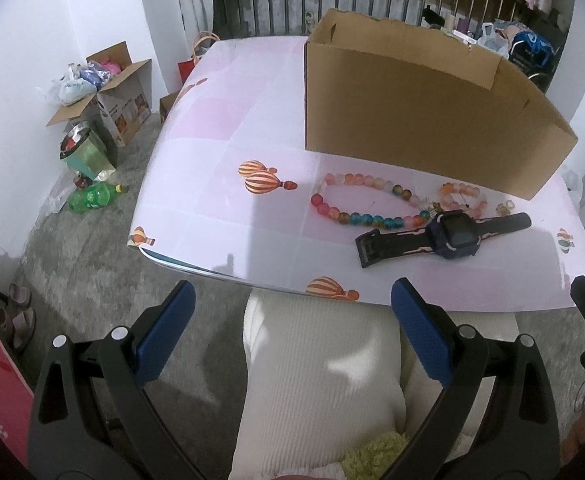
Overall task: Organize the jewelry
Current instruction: 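Reach the left tool to the black smartwatch strap and close on it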
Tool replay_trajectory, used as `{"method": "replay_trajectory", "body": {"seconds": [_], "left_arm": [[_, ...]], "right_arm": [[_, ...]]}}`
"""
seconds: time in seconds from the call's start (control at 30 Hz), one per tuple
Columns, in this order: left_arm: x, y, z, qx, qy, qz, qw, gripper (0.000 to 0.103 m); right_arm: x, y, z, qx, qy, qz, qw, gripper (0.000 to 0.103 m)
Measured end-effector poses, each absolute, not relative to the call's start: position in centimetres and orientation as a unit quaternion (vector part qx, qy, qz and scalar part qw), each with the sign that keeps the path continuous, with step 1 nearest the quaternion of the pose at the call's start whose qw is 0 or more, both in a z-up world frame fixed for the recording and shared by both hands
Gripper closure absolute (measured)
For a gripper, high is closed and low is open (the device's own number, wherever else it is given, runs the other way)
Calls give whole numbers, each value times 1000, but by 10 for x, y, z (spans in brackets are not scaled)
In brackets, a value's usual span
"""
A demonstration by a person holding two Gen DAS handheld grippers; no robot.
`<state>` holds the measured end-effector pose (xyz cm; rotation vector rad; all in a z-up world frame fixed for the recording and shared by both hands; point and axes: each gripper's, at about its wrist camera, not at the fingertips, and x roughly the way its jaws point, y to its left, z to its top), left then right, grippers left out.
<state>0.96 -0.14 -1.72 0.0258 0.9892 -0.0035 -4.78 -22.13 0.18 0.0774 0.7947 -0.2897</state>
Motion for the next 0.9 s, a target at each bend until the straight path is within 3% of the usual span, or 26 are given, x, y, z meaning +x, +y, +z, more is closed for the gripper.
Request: {"method": "replay_trajectory", "body": {"seconds": [0.47,0.7,0.9], "left_arm": [[34,-3,-35,11,487,-31,873,8],[35,9,-31,-78,454,-119,880,8],[38,1,-35,-74,447,-142,880,8]], "right_arm": [[-20,-235,-14,24,399,-128,908,6],[-4,-253,-17,57,393,-74,915,6],[16,-256,-20,81,408,-25,909,7]]}}
